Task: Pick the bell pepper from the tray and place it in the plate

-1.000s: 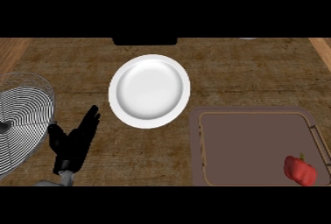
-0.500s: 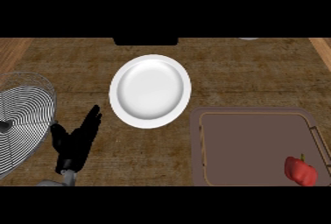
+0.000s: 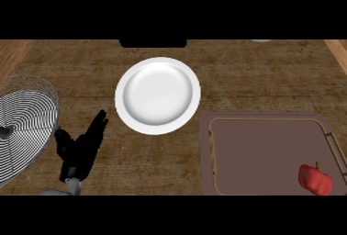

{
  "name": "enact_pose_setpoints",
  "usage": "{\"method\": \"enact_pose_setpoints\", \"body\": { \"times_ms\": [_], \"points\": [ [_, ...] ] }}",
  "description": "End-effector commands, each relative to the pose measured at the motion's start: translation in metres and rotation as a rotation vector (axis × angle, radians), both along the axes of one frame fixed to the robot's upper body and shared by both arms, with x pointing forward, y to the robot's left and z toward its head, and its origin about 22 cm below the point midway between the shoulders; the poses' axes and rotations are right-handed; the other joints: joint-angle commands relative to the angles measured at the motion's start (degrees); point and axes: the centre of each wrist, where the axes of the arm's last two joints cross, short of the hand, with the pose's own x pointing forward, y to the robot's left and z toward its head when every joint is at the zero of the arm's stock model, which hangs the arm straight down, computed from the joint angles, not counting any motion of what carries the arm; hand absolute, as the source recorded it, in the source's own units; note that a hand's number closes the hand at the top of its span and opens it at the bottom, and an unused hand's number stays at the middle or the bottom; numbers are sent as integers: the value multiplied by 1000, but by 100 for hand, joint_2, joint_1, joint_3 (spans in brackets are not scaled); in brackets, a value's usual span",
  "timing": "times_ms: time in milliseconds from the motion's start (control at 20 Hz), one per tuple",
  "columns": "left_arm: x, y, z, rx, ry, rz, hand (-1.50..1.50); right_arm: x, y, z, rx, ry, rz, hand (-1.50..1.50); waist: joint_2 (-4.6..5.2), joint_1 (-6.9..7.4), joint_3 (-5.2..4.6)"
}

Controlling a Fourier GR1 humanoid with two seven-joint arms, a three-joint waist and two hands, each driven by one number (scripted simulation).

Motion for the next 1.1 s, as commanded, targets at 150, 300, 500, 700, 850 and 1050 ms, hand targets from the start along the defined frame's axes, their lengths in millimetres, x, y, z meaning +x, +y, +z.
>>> {"method": "enact_pose_setpoints", "body": {
  "times_ms": [150,300,500,700,850,1050],
  "points": [
    [-7,12,-9,9,66,1,0,4,17,1,-7,-8,10,-150,31,-3,-21],
    [-4,16,-4,10,56,4,0,6,37,6,-26,17,-13,-150,31,-4,-23],
    [-30,-6,-15,-10,46,-6,0,8,38,4,-90,91,-43,-150,26,20,-22],
    [-1,2,-6,-1,55,1,0,17,37,6,-87,119,-57,-150,32,-8,-21],
    [-6,-7,-13,0,51,9,0,23,27,-4,-103,130,-20,-150,32,0,-20],
    [-12,15,4,-14,44,13,0,47,53,0,-103,133,16,-150,29,13,-21]
  ]
}}
